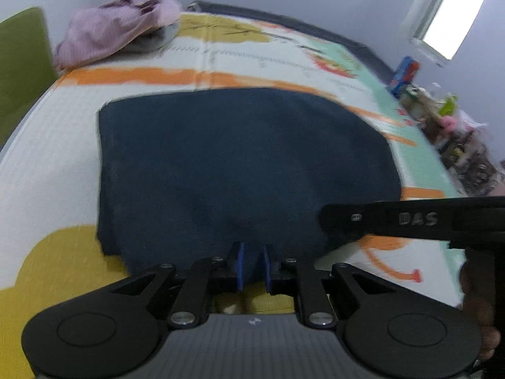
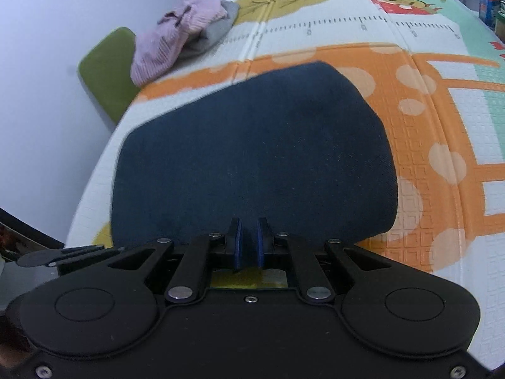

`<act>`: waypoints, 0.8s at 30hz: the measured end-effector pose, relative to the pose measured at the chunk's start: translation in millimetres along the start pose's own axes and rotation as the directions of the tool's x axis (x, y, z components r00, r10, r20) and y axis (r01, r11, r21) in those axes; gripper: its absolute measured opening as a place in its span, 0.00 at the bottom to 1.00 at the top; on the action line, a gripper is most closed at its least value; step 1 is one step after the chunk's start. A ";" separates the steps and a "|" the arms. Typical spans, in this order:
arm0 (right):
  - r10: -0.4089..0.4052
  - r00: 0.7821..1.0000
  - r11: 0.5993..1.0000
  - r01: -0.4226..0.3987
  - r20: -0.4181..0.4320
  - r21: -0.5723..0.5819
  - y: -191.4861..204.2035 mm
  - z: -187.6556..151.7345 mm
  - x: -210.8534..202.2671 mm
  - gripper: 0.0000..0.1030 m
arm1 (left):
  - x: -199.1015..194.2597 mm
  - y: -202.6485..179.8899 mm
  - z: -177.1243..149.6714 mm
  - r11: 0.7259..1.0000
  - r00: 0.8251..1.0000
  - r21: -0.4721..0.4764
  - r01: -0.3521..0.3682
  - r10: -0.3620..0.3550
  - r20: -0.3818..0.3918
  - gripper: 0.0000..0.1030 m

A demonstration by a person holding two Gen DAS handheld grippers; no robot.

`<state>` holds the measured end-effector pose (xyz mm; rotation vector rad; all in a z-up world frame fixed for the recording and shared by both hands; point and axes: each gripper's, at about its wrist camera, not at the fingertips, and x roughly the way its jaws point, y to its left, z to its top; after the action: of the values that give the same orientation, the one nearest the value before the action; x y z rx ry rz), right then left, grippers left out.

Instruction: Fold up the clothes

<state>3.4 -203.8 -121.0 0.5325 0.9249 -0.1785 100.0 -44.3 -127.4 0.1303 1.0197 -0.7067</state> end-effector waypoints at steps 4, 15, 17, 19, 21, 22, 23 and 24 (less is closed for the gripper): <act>-0.009 1.000 1.000 0.009 -0.012 0.027 -12.1 -4.8 14.1 0.00 | 10.3 17.3 -1.7 0.999 0.999 -0.046 -0.009 0.007 -0.032 0.03; 0.039 0.999 0.996 -0.040 0.016 0.076 -22.7 -1.0 2.7 0.03 | -12.1 11.3 -4.6 1.000 1.000 0.004 -0.021 0.021 0.008 0.14; 0.025 0.998 0.997 -0.030 0.058 0.075 -22.9 2.2 -11.7 0.05 | -24.7 11.4 -4.2 1.000 0.998 -0.005 -0.023 0.024 0.060 0.15; -0.007 0.996 0.997 -0.001 0.092 0.079 -25.6 5.1 -23.6 0.05 | -34.5 13.3 -1.2 0.999 0.993 -0.017 -0.035 0.036 0.116 0.16; -0.042 0.992 0.995 0.031 0.121 0.092 -31.4 7.1 -31.6 0.05 | -38.8 16.9 2.9 0.998 0.987 -0.020 -0.063 0.065 0.145 0.17; -0.058 0.990 0.994 0.045 0.130 0.102 -34.5 8.3 -34.0 0.05 | -37.4 20.1 4.5 0.997 0.987 -0.030 -0.072 0.076 0.139 0.17; -0.070 0.989 0.992 0.056 0.133 0.112 -37.6 10.1 -35.0 0.05 | -35.5 23.5 6.0 0.996 0.988 -0.043 -0.079 0.084 0.131 0.17; -0.084 0.988 0.990 0.068 0.131 0.122 -41.2 11.6 -34.3 0.05 | -33.2 28.0 6.1 0.995 0.989 -0.060 -0.078 0.085 0.122 0.17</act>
<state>-24.1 -247.6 -102.8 0.5863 0.8055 -0.3365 110.3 -9.2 -103.1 0.0789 0.9086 -0.6047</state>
